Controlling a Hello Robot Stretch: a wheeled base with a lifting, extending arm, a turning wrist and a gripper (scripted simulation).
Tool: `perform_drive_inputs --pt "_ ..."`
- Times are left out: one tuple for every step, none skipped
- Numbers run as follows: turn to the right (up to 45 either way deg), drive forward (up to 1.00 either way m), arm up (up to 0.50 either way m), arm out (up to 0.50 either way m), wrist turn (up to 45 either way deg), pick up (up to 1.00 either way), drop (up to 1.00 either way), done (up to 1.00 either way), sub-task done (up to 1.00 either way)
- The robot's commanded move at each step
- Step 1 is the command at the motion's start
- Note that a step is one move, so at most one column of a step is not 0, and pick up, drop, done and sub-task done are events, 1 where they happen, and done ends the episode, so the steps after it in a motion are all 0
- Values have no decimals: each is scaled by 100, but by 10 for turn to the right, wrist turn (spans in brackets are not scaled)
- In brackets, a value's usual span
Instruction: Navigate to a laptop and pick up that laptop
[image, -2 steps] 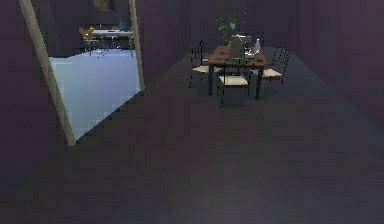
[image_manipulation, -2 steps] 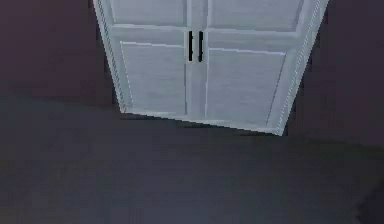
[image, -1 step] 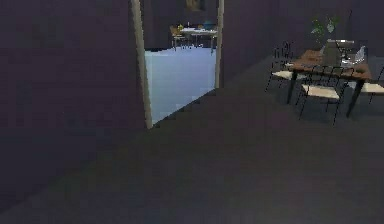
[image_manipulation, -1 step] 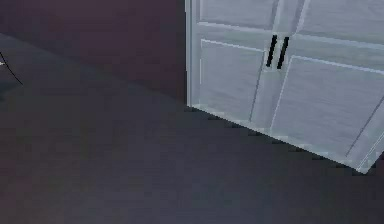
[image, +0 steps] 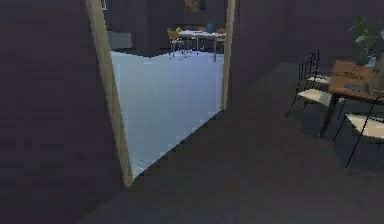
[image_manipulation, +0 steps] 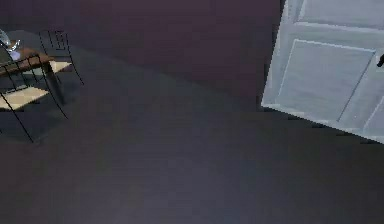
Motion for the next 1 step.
perform_drive_inputs --pt "0 100 0 0 0 0 0 0 0"
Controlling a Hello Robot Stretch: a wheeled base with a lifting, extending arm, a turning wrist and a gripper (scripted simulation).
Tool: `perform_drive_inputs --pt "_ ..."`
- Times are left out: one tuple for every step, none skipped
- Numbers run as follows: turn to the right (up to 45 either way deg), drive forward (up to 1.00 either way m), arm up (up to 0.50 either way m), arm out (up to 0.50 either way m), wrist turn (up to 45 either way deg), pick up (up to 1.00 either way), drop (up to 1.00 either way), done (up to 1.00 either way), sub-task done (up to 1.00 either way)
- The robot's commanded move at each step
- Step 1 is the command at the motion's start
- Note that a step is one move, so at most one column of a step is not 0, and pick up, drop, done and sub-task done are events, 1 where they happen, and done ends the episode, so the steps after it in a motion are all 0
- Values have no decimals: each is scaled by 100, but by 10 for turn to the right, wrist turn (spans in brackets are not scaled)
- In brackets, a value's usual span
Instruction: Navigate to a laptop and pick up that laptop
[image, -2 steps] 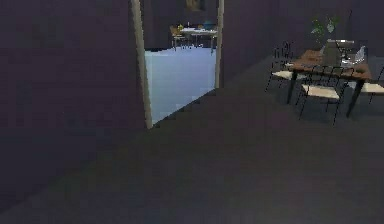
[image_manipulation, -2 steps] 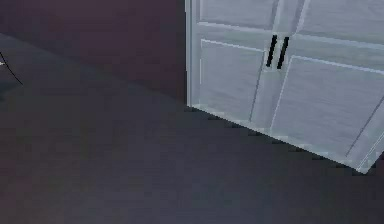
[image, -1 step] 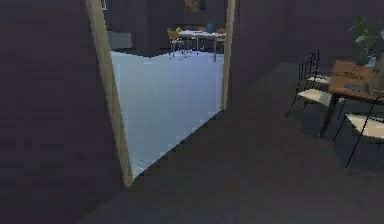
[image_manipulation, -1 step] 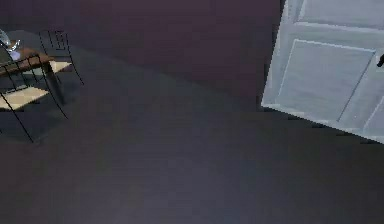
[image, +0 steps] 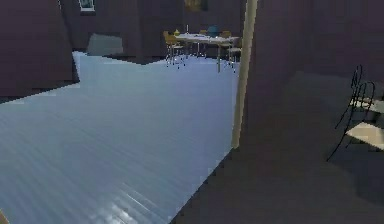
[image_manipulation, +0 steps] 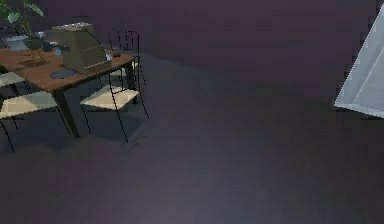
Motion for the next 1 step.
perform_drive_inputs --pt "30 0 0 0 0 0 0 0 0"
